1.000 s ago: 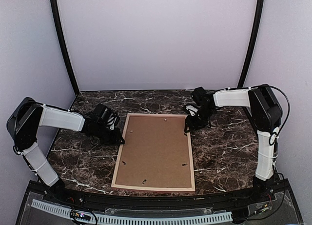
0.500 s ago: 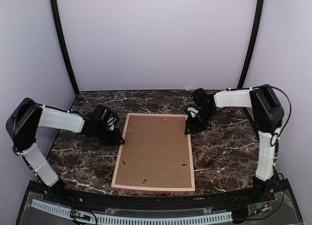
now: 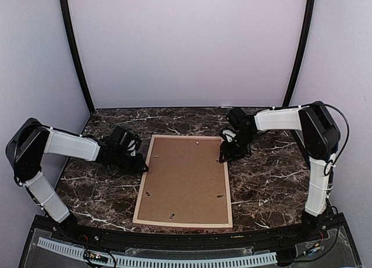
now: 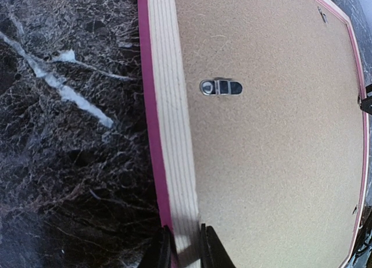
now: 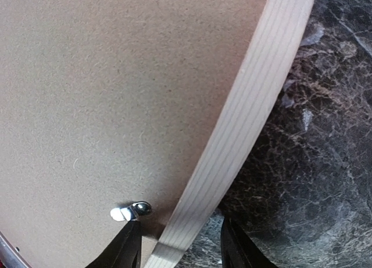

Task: Put the photo into the frame
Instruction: Press the fastener onto the backboard.

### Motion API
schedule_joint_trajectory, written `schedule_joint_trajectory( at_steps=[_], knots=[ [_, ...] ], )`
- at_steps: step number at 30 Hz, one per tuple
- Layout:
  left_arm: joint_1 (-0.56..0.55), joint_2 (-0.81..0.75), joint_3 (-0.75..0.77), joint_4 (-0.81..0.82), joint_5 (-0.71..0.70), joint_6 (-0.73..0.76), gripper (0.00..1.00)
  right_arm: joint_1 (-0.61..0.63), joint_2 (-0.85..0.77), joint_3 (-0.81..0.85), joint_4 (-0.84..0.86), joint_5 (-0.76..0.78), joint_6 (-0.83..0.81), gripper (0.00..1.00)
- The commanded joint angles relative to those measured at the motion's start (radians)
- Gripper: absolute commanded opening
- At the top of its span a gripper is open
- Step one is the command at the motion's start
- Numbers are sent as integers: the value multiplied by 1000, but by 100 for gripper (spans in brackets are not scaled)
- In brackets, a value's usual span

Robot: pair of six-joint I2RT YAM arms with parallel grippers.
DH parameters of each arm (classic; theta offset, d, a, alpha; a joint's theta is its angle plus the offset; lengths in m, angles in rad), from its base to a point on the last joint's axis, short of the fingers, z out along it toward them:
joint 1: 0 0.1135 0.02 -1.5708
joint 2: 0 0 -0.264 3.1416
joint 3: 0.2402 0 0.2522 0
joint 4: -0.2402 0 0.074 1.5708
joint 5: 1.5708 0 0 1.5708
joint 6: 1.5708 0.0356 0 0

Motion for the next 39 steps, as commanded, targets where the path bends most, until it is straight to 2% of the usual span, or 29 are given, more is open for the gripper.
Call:
schedule_joint_trajectory(
  at_steps=[1, 18, 39],
  knots=[
    [-14, 6, -26, -51, 19, 2, 0, 30, 8, -32, 2, -29, 27, 47],
    [-18, 7, -17, -58, 26, 11, 0, 30, 71, 23, 56, 8, 60, 45],
    [-18, 7, -22, -62, 28, 19, 0, 3, 103, 35, 160, 17, 131, 49]
  ],
)
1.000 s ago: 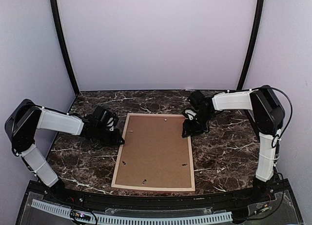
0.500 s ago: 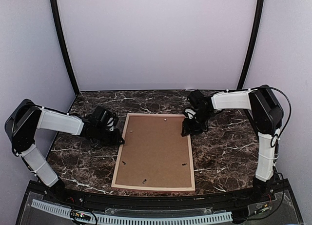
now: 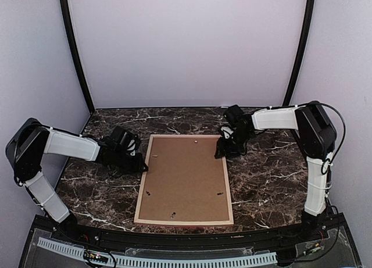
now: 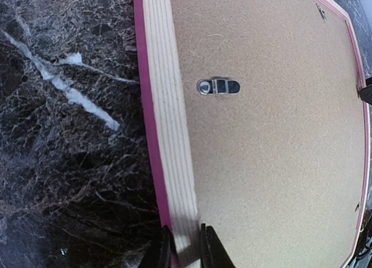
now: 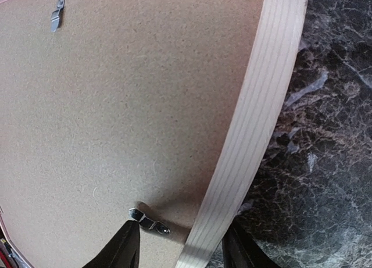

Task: Put the photo into the frame
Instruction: Press the fastener onto the backboard.

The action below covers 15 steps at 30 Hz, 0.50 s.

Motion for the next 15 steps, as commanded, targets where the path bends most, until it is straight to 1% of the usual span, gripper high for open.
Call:
schedule_joint_trajectory(
  at_steps=[1, 8, 15],
  knots=[
    [-17, 7, -22, -63, 41, 24, 0, -6, 62, -16, 105, 29, 33, 49],
    [-17, 9, -22, -64, 42, 26, 0, -19, 62, -28, 137, 30, 77, 46],
    [-16, 7, -24, -64, 41, 26, 0, -29, 64, -38, 138, 27, 86, 40]
  ],
)
